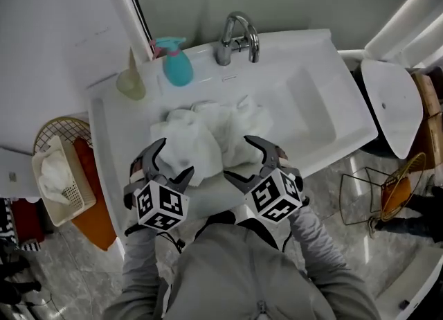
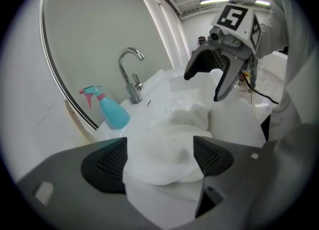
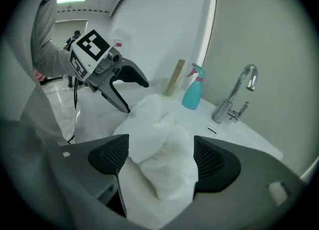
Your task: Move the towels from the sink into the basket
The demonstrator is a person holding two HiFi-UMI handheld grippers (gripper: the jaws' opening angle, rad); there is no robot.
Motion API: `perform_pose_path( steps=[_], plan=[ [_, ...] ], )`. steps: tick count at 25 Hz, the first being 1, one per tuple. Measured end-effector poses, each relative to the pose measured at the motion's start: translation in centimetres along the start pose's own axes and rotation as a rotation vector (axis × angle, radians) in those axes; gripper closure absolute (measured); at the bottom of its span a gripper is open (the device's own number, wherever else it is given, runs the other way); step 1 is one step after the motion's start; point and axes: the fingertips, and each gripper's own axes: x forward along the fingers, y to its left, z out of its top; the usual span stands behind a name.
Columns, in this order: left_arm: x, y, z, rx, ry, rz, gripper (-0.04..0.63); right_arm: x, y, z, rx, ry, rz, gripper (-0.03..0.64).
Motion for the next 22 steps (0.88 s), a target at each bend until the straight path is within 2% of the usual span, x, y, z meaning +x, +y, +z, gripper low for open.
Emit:
perform_pose_path(
  steps=[2,7,11,16,22],
  plan=[
    [0.6,0.2,-1.3,0.043,0.064,-0.034,0.137,1.8,1.1,0.2,-0.053,0.027,0.080,0.221],
    [2.3,1.4,-3.3,0.225,0.202,-0.102,0.109,6.5,3.8,-0.5,-0.177,0.107,0.263,0.175],
    [3.6,1.7,-4.4,0.286,0.279,-0.182,0.082,9.2,5.9,-0.9,-0.253,0.142,0.369,0.161],
    [6.0,1.8,-6.5,0.384,0.420,-0.279,0.044,12.0,7.2,-1.2,-0.347,0.166,0.422,0.146],
    [9.1,0.5,-8.6,0.487,0.536,-0.414,0.040,15.4,7.9,-2.8,-0.409,0.208,0.438,0.147]
  ],
)
